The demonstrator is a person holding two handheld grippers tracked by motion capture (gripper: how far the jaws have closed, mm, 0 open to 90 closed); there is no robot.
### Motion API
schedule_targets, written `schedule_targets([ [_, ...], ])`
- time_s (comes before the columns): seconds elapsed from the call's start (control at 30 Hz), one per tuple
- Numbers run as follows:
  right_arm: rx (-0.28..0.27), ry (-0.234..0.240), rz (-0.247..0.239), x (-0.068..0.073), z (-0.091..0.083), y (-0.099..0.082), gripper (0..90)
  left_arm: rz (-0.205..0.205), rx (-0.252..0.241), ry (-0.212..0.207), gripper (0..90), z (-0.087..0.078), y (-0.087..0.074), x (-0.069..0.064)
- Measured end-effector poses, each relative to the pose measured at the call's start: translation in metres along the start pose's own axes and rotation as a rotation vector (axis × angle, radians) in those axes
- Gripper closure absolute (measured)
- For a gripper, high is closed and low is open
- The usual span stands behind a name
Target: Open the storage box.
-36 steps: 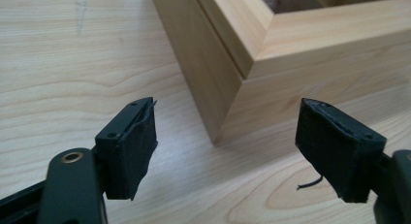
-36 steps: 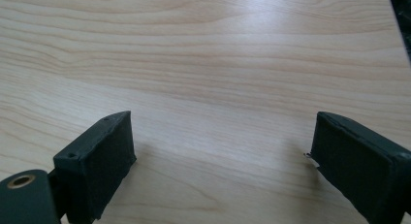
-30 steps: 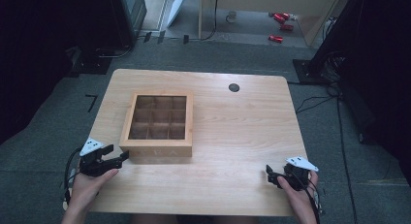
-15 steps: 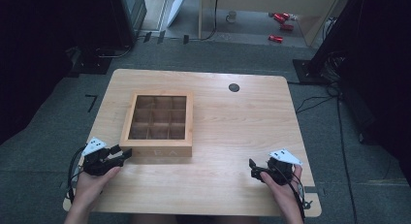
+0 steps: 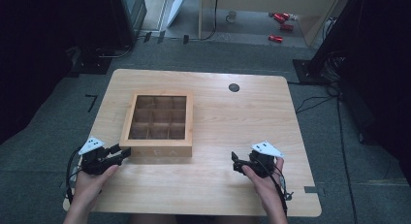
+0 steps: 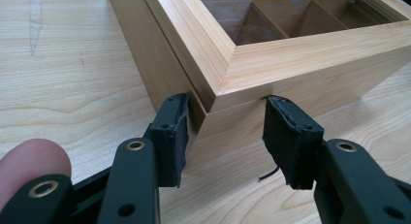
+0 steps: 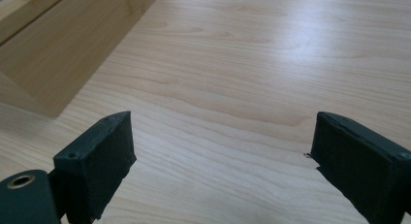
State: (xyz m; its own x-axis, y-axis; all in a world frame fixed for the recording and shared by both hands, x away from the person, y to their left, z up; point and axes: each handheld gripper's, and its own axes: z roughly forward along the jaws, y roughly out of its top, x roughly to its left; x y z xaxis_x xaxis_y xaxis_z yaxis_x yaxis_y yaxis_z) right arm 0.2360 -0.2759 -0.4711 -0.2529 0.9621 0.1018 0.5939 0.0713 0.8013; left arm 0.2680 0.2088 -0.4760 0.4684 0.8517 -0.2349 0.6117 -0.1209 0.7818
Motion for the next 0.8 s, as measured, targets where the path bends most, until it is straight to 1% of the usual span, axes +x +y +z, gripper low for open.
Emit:
schedule_targets([
  [0.13,-0.005,0.021,-0.008,0.013,0.006,0.006,8.2,0.0,0.002,0.0,52.7,0.0,0.0,0.0],
  [0.43,-0.009,0.071,-0.045,0.045,0.02,0.018,8.2,0.0,0.003,-0.003,53.6,-0.001,0.001,0.001],
  [0.5,-0.011,0.087,-0.055,0.056,0.025,0.021,8.2,0.001,0.003,-0.004,53.9,-0.001,0.001,0.001],
  [0.53,-0.011,0.087,-0.055,0.056,0.025,0.021,8.2,0.0,0.004,-0.006,53.9,-0.001,0.001,0.001],
  [0.67,-0.009,0.109,-0.069,0.07,0.031,0.025,8.2,0.0,0.005,-0.007,54.3,-0.001,0.001,0.002],
  [0.8,-0.011,0.128,-0.079,0.081,0.035,0.027,8.2,-0.004,0.004,-0.01,54.9,-0.001,0.002,0.002],
])
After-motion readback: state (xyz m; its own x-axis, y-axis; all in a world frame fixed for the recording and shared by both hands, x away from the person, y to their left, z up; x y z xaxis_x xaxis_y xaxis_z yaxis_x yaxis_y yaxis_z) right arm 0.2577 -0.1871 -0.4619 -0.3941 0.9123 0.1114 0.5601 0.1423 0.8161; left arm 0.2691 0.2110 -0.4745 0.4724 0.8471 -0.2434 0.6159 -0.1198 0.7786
